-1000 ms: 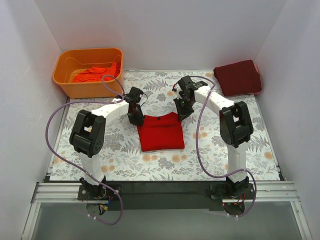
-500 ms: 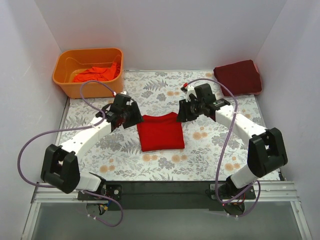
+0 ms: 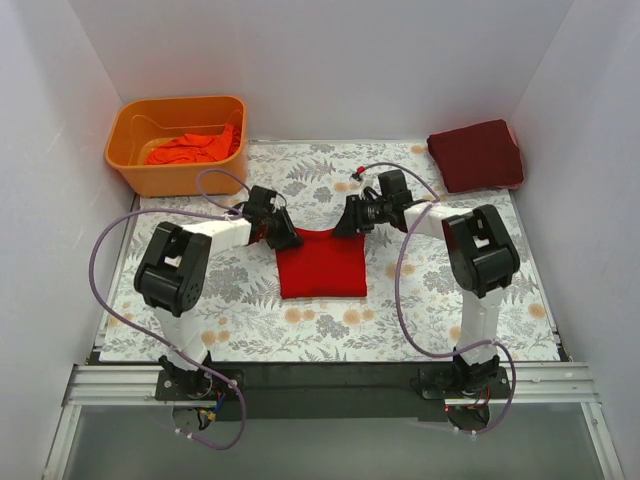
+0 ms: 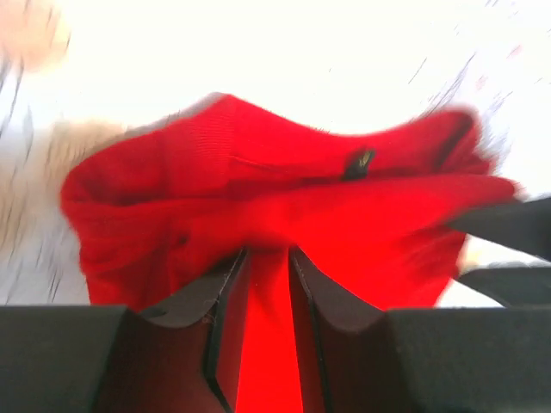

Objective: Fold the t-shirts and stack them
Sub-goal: Fold the tshirt

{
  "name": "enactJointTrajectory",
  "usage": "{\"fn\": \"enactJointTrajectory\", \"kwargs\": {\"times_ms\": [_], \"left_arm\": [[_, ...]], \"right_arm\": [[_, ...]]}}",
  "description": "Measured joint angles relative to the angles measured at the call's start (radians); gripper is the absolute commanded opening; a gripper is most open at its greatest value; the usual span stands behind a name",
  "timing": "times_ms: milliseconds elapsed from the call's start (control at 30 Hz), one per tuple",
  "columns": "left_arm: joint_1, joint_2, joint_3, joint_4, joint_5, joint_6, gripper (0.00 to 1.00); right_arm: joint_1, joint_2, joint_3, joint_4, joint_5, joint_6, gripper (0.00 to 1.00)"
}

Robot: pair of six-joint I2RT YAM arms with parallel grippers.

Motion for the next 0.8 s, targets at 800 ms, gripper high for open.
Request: {"fn": "enactJointTrajectory", "kwargs": {"times_ms": [800], "left_arm": [[0.102, -0.118, 0.017, 0.073, 0.182, -0.108, 0.42]], "right_arm": [[-0.108, -0.13, -0.143, 0.281, -0.137, 0.327, 0.44]]}}
